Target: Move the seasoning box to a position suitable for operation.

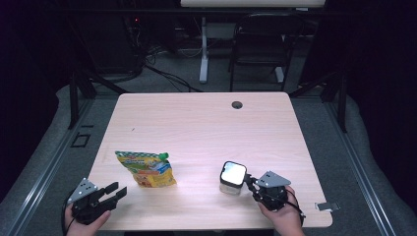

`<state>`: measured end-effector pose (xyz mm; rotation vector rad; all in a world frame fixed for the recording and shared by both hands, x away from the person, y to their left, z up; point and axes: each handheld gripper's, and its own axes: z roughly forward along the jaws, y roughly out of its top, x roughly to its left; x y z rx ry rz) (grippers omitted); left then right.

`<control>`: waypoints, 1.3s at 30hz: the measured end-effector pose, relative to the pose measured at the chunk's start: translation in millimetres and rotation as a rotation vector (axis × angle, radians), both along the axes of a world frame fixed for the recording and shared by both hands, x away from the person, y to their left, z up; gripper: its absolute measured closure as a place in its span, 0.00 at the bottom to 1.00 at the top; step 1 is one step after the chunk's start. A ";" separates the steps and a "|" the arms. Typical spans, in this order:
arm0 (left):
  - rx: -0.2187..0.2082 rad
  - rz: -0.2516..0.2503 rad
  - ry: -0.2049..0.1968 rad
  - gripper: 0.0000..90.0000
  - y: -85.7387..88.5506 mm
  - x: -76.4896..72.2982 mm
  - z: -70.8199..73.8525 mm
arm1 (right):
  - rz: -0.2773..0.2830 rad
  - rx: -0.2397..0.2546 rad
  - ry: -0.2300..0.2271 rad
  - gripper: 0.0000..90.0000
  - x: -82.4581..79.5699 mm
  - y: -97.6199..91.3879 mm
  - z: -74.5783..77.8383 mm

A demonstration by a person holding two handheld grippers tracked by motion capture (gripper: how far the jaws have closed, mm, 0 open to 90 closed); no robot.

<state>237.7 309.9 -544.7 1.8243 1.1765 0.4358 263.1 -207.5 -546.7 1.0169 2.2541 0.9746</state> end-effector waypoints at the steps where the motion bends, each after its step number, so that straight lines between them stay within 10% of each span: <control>1: 0.001 -0.001 0.000 0.62 -0.1 0.0 0.0 | 0.008 -0.004 -0.002 0.82 -0.8 1.1 0.1; 17: 0.008 0.007 0.003 0.62 -0.1 1.3 -1.7 | 0.183 0.010 0.003 0.82 -8.3 15.7 -0.9; 39: -0.019 -0.026 0.022 0.69 -5.1 -1.9 3.2 | 0.082 0.074 -0.007 0.80 -8.1 0.6 4.8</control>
